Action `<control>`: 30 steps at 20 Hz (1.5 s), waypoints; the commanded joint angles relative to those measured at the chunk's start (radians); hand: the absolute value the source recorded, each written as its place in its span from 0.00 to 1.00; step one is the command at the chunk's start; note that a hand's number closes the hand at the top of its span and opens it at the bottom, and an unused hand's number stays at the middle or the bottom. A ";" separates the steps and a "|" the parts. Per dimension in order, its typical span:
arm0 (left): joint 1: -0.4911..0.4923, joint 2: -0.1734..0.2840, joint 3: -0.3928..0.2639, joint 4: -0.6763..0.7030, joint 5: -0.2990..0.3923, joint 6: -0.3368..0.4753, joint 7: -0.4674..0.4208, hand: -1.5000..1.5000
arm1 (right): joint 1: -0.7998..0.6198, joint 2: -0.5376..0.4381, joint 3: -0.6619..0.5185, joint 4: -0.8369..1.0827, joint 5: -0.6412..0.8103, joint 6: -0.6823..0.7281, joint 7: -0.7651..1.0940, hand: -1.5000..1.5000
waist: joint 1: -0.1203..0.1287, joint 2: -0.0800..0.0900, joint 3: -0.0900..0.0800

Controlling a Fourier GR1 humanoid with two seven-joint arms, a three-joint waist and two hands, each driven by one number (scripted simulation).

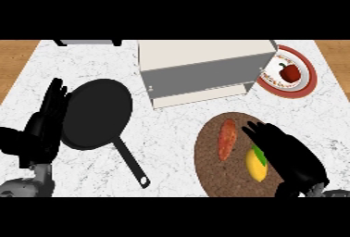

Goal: Pick the lemon from the placemat and place it in the tiered shelf

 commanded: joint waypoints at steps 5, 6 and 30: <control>-0.035 -0.006 0.055 -0.053 -0.025 -0.034 0.101 0.50 | 0.046 0.052 -0.071 0.081 0.101 -0.018 -0.121 0.00 | -0.001 -0.001 0.000; -0.048 -0.058 0.024 0.036 -0.063 -0.026 0.021 0.50 | 0.034 0.098 -0.045 0.121 0.132 -0.023 -0.129 0.00 | -0.001 0.000 0.000; 0.064 -0.112 0.091 -0.078 -0.114 -0.106 0.023 0.50 | 0.010 0.234 -0.061 0.358 0.406 -0.138 -0.366 1.00 | 0.004 -0.001 0.000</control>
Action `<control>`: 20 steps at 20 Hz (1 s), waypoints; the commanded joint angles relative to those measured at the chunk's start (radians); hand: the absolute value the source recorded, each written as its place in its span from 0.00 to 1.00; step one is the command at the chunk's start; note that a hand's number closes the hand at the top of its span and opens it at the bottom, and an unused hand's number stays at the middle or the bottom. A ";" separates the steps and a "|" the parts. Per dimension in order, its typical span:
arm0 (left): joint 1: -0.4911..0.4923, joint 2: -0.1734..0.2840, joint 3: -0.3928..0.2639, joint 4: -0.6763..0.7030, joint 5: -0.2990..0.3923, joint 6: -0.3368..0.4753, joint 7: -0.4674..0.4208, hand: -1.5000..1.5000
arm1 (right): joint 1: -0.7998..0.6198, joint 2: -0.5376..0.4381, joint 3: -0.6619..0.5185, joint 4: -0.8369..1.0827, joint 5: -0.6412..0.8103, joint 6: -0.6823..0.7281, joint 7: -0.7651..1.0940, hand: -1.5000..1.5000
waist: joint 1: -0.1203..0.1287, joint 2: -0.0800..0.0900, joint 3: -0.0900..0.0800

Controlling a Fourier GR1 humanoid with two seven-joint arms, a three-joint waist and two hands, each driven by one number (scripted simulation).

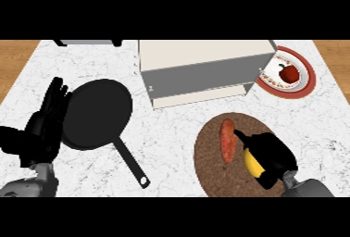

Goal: Pick the lemon from the placemat and place it in the tiered shelf

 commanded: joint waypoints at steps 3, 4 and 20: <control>0.064 0.024 0.041 -0.057 0.041 -0.059 -0.003 0.50 | 0.004 0.101 0.053 -0.046 0.099 -0.027 0.084 1.00 | 0.004 0.004 0.004; 0.057 -0.003 -0.007 -0.107 0.003 -0.021 0.053 0.50 | -0.037 0.174 0.037 0.091 0.105 -0.075 0.118 1.00 | 0.011 0.005 0.005; -0.010 -0.018 0.003 0.014 -0.022 -0.020 -0.004 0.50 | -0.165 0.390 0.469 -0.235 -0.180 -0.217 0.913 1.00 | 0.004 0.002 0.004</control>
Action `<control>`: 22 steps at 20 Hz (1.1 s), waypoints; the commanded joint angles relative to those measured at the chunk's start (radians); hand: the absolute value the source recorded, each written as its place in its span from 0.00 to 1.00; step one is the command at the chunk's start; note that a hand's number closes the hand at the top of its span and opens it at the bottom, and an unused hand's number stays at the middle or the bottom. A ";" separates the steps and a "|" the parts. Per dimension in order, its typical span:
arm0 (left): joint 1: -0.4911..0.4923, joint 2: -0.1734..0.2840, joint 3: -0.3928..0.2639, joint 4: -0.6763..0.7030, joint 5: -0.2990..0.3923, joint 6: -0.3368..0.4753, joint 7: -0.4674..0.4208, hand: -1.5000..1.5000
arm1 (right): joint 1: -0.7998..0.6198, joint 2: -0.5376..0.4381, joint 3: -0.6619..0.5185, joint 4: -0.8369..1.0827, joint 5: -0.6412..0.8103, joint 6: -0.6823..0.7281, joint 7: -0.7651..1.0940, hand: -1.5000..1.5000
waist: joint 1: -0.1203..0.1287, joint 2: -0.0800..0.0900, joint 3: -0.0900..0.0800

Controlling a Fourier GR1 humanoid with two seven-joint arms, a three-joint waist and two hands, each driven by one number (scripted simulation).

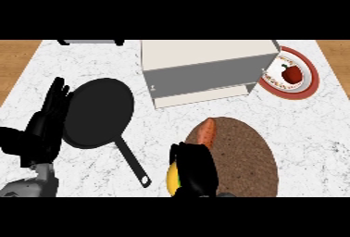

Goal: Pick the lemon from the placemat and place it in the tiered shelf

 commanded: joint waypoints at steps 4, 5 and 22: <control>-0.015 -0.010 -0.005 -0.006 -0.006 0.009 0.025 0.50 | -0.115 0.012 0.008 -0.288 -0.079 -0.174 0.218 1.00 | -0.009 -0.004 0.001; 0.039 -0.005 -0.001 0.008 0.010 -0.022 -0.026 0.50 | -0.160 0.012 0.010 -0.320 -0.073 -0.192 0.276 1.00 | 0.000 -0.005 0.000; -0.012 0.011 0.048 0.038 0.008 -0.038 -0.033 0.50 | -0.391 0.011 -0.321 -0.342 0.054 -0.051 0.362 1.00 | -0.010 0.001 0.001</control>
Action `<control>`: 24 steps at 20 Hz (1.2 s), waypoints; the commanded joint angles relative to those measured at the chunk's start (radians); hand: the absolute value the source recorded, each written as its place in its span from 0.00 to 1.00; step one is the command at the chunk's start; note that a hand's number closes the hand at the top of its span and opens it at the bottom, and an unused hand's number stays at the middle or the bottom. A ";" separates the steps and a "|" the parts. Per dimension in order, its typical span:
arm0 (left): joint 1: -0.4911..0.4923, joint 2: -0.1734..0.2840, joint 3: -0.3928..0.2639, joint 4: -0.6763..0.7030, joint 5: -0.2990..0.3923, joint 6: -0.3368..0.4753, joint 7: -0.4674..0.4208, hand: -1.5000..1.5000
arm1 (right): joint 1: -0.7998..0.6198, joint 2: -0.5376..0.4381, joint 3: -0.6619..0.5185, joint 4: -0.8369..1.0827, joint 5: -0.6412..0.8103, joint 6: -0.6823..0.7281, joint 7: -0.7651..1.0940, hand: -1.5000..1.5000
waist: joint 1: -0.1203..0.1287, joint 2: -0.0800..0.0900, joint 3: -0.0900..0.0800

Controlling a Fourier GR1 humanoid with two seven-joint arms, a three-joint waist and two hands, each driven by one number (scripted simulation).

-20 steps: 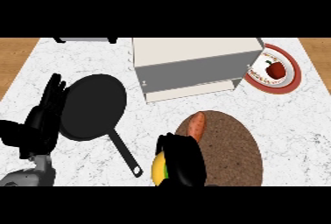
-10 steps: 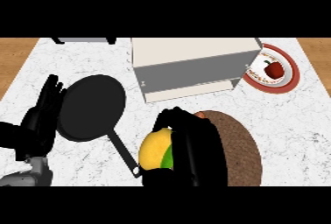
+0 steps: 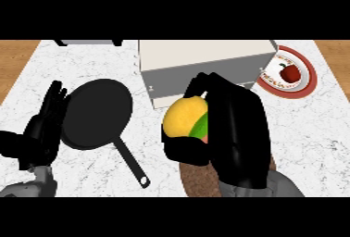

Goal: Pick the lemon from the placemat and place it in the tiered shelf

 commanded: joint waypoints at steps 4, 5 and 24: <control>-0.012 -0.003 0.003 -0.017 -0.009 0.001 0.040 0.50 | -0.058 0.007 -0.192 0.165 -0.007 -0.043 -0.075 1.00 | 0.005 0.003 0.001; 0.007 -0.006 0.000 -0.050 -0.016 0.006 0.043 0.50 | -0.035 0.008 -0.116 0.192 0.005 -0.107 -0.035 1.00 | 0.007 0.002 0.001; -0.011 -0.042 -0.007 -0.016 -0.053 0.001 0.018 0.50 | -0.276 -0.021 -0.428 0.924 -0.114 -0.471 -0.575 1.00 | 0.013 0.006 0.001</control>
